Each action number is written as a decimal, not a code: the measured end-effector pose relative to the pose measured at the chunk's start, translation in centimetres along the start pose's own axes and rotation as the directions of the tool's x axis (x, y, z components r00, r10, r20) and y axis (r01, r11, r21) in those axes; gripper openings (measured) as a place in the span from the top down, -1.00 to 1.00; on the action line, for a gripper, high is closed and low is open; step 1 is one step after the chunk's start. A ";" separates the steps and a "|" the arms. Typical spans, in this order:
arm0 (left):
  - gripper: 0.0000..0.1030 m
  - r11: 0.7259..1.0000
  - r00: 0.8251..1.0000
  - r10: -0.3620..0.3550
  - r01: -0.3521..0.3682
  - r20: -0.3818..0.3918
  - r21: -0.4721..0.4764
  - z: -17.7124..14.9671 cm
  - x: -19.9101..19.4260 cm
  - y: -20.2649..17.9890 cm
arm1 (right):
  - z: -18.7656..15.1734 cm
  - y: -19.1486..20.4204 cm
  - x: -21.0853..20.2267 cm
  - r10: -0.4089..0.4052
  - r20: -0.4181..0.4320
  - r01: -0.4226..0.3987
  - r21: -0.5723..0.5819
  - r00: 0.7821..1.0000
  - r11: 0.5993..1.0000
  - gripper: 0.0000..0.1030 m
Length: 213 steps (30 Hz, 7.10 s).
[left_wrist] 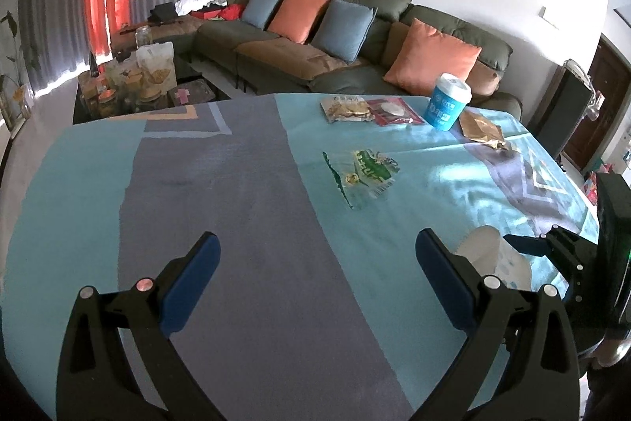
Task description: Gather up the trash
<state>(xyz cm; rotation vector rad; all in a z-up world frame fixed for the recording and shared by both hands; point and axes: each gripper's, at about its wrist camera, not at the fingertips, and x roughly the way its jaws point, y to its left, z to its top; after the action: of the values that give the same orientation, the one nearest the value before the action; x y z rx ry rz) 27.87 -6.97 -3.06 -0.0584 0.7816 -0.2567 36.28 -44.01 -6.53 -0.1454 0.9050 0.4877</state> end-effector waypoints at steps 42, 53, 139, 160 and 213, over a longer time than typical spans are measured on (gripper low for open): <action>0.03 0.999 0.992 0.011 -0.005 -0.122 0.049 4.5 12.6 -5.1 | -0.9 -2.2 -1.6 0.042 0.054 -0.047 0.086 0.998 0.995 -0.69; 0.64 0.999 0.998 -0.046 0.047 -0.048 0.015 4.3 10.4 -4.2 | -0.5 -2.1 -1.9 0.038 0.070 -0.044 0.091 0.997 0.995 -0.68; 0.63 0.708 0.807 0.582 -0.442 0.101 -0.551 -25.4 -39.4 38.4 | 13.5 46.6 3.3 0.561 -0.100 -0.516 -0.547 0.822 0.659 -0.68; 0.59 0.662 0.819 0.559 -0.534 -0.127 -0.527 -28.1 -27.5 43.7 | 11.6 52.0 11.6 0.449 -0.319 -0.551 -0.481 0.834 0.682 -0.68; -0.89 0.868 0.774 0.468 -0.312 0.428 -0.385 -12.6 -31.9 17.8 | 7.2 23.1 -6.0 0.246 0.380 -0.171 -0.220 0.892 0.960 -0.87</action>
<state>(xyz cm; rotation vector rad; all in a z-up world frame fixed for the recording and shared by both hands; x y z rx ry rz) 1.01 18.80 7.34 -0.2318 0.2752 0.2817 27.58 -23.36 4.49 -0.1066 0.4683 0.7716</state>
